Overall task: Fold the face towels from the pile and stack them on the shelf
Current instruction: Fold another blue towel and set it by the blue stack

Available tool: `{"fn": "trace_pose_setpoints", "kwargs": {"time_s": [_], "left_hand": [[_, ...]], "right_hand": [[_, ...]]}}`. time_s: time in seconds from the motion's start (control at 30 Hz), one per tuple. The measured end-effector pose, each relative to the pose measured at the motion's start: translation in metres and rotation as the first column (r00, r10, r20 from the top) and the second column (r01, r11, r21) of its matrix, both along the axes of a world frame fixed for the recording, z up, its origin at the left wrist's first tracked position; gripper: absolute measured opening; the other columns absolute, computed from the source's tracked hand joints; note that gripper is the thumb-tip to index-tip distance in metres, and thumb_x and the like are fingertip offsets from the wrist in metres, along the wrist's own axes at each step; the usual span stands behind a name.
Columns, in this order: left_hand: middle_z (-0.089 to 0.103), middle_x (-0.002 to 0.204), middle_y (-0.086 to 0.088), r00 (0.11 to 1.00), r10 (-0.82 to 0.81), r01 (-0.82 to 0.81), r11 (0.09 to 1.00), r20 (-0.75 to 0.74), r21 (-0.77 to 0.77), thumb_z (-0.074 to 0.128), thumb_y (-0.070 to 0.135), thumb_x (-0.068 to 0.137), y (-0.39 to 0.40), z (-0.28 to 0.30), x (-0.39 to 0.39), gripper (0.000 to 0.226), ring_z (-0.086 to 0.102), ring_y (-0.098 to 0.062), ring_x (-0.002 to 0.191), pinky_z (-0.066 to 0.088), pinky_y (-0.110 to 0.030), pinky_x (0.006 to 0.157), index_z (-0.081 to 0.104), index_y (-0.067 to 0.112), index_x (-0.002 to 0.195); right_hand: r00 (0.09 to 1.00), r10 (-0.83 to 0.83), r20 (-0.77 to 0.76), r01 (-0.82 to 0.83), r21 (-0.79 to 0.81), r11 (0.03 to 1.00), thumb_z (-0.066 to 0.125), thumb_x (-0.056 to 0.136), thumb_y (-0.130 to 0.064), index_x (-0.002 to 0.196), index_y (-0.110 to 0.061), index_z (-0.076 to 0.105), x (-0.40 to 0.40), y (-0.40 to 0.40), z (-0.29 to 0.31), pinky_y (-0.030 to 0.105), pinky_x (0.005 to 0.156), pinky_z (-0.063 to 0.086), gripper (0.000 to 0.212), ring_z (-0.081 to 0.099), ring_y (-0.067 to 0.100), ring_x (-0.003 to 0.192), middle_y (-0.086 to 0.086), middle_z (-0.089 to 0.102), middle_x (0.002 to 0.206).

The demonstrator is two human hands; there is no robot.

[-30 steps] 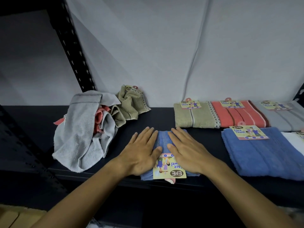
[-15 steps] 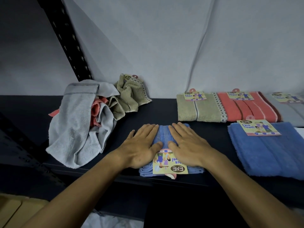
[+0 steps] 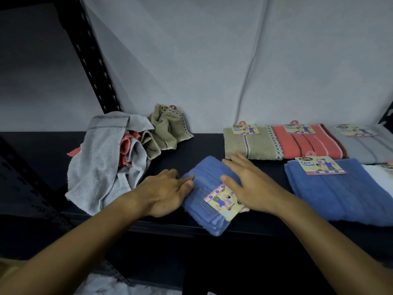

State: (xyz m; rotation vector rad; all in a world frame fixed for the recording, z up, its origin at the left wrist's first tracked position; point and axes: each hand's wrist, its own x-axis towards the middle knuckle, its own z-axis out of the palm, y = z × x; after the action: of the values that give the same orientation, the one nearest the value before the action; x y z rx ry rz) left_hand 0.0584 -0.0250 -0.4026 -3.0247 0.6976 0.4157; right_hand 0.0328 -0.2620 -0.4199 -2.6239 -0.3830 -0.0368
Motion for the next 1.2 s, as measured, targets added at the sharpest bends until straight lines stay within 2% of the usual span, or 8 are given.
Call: {"fn": "trace_pose_setpoints", "kwargs": {"time_s": [0.27, 0.43, 0.6, 0.77, 0.87, 0.97, 1.03, 1.2], "left_hand": [[0.065, 0.1, 0.015, 0.995, -0.067, 0.049, 0.97, -0.067, -0.24, 0.037, 0.057, 0.087, 0.011, 0.011, -0.034, 0.049, 0.06, -0.003, 0.094, 0.051, -0.037, 0.089, 0.062, 0.034, 0.121], [0.045, 0.139, 0.009, 0.969, -0.069, 0.116, 0.976, 0.238, -0.187, 0.053, 0.028, 0.09, 0.019, 0.014, -0.023, 0.065, 0.043, -0.011, 0.13, 0.043, -0.037, 0.104, 0.03, 0.036, 0.151], [-0.016, 0.163, 0.015, 0.95, -0.311, 0.31, 0.95, 0.033, 0.039, 0.051, 0.02, 0.092, 0.016, 0.004, -0.001, 0.089, -0.013, -0.005, 0.149, 0.025, -0.038, 0.119, -0.006, 0.049, 0.153], [-0.001, 0.164, 0.006, 0.924, -0.37, 0.356, 0.924, 0.094, 0.14, 0.036, 0.046, 0.098, 0.016, -0.005, -0.001, 0.069, 0.005, -0.015, 0.15, 0.039, -0.041, 0.109, -0.003, 0.042, 0.155], [0.028, 0.151, -0.001, 0.881, -0.406, 0.357, 0.907, 0.243, 0.222, 0.017, 0.067, 0.085, 0.014, -0.007, -0.013, 0.079, 0.033, -0.019, 0.134, 0.05, -0.042, 0.094, 0.016, 0.034, 0.156], [0.058, 0.108, -0.002, 0.761, -0.437, 0.426, 0.894, 0.48, 0.139, 0.034, 0.067, 0.084, 0.005, -0.017, -0.027, 0.069, 0.061, -0.02, 0.095, 0.056, -0.038, 0.055, 0.056, 0.026, 0.134], [0.059, 0.089, 0.002, 0.683, -0.427, 0.455, 0.884, 0.592, 0.113, 0.039, 0.065, 0.083, -0.004, -0.024, -0.036, 0.06, 0.064, -0.018, 0.077, 0.048, -0.033, 0.041, 0.067, 0.024, 0.115], [0.058, 0.082, 0.002, 0.69, -0.323, 0.384, 0.922, 0.647, 0.05, 0.038, 0.06, 0.084, -0.03, -0.035, -0.052, 0.055, 0.06, -0.017, 0.067, 0.039, -0.031, 0.036, 0.071, 0.019, 0.1]], "right_hand": [[0.97, -0.128, 0.207, 0.101, 0.138, 0.985, 0.05, 0.098, -0.032, 0.141, -0.02, 0.047, -0.035, -0.007, -0.004, 0.019, 0.114, 0.015, 0.044, 0.018, 0.003, 0.143, -0.008, 0.035, 0.151], [0.85, -0.274, 0.449, 0.217, 0.175, 0.96, 0.056, 0.091, -0.028, 0.11, -0.02, 0.069, -0.067, 0.003, -0.012, 0.036, 0.07, 0.054, 0.024, 0.049, 0.012, 0.108, -0.007, 0.059, 0.112], [0.899, -0.069, 0.433, 0.098, -0.044, 0.994, 0.077, 0.078, -0.033, 0.096, -0.025, 0.072, -0.086, 0.021, -0.024, 0.02, 0.042, 0.035, 0.02, 0.055, 0.013, 0.076, -0.007, 0.051, 0.083], [0.92, -0.032, 0.39, 0.068, -0.078, 0.995, 0.086, 0.068, -0.013, 0.087, -0.021, 0.075, -0.072, 0.008, -0.029, 0.022, 0.033, 0.036, 0.023, 0.055, 0.014, 0.072, -0.006, 0.051, 0.079], [0.924, -0.089, 0.373, 0.12, -0.062, 0.991, 0.082, 0.066, -0.003, 0.091, -0.025, 0.077, -0.059, -0.006, -0.033, 0.028, 0.034, 0.043, 0.033, 0.057, 0.015, 0.074, -0.007, 0.051, 0.08], [0.935, -0.158, 0.318, 0.186, -0.061, 0.981, 0.069, 0.078, -0.001, 0.103, -0.034, 0.075, -0.047, -0.014, -0.026, 0.035, 0.056, 0.052, 0.041, 0.058, 0.015, 0.088, -0.011, 0.056, 0.091], [0.965, -0.186, 0.185, 0.192, -0.016, 0.981, 0.05, 0.091, -0.004, 0.117, -0.037, 0.068, -0.04, -0.022, -0.018, 0.03, 0.078, 0.048, 0.046, 0.053, 0.011, 0.107, -0.015, 0.056, 0.108], [0.978, -0.208, -0.001, 0.208, -0.003, 0.978, 0.036, 0.101, -0.031, 0.136, -0.039, 0.051, -0.047, -0.023, -0.003, 0.028, 0.088, 0.04, 0.038, 0.044, 0.004, 0.121, -0.02, 0.049, 0.128]]}}
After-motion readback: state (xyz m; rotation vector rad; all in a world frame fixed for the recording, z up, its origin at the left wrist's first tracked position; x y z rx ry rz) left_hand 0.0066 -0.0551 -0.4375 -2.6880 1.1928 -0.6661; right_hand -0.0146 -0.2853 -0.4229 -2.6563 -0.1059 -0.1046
